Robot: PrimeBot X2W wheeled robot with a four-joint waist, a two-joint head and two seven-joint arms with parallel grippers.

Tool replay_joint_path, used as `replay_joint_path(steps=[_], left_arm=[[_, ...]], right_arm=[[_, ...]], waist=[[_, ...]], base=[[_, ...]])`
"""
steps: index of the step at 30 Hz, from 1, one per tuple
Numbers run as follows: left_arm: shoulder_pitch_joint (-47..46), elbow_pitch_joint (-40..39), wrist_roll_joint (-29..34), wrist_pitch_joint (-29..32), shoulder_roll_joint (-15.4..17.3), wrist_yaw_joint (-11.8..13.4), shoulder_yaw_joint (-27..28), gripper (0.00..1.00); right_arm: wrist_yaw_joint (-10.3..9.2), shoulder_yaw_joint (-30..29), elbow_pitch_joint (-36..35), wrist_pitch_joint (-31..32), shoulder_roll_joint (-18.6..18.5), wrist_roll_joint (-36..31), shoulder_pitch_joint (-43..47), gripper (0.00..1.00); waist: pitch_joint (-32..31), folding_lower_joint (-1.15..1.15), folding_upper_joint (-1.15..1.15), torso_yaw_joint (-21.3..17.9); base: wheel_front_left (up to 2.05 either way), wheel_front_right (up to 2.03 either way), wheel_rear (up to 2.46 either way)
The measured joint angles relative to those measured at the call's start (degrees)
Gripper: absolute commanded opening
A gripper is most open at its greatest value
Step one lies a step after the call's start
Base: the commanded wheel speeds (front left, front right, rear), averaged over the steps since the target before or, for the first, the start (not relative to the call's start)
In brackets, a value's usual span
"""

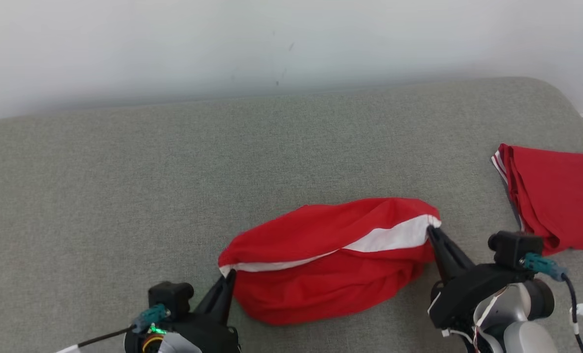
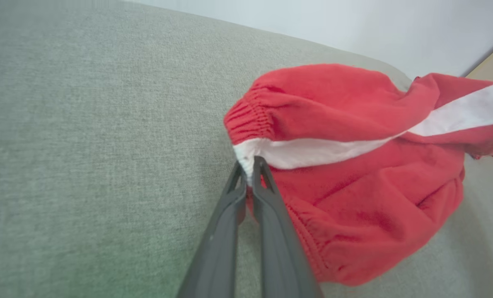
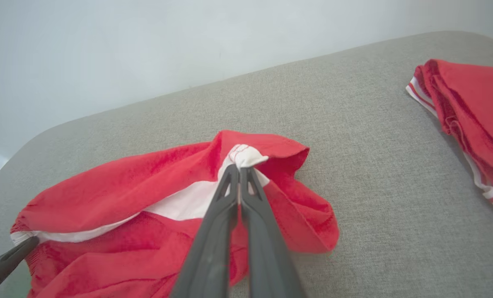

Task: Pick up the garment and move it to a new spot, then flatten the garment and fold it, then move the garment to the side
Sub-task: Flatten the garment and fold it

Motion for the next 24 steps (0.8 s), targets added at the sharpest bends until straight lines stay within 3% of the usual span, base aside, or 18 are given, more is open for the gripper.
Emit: replay_joint_path(steps=[13, 24], left_arm=[[-4.3, -10.0, -3.9, -3.0, 1.1, -0.1, 3.8, 0.00], [-11.0, -21.8, -5.4, 0.0, 3.4, -0.1, 5.3, 0.00]], right_arm=[[0.00, -1.9, -7.0, -8.1, -1.2, -0.5, -4.6, 0.00], [0.00, -3.0, -12.6, -11.5, -3.3, -0.7, -9.0, 0.00]], waist=[[-0.9, 0.00, 0.00, 0.8], [-1.5, -0.01, 0.00, -0.1]], base=[[0.00, 0.00, 0.00], [0.00, 0.00, 0.00]])
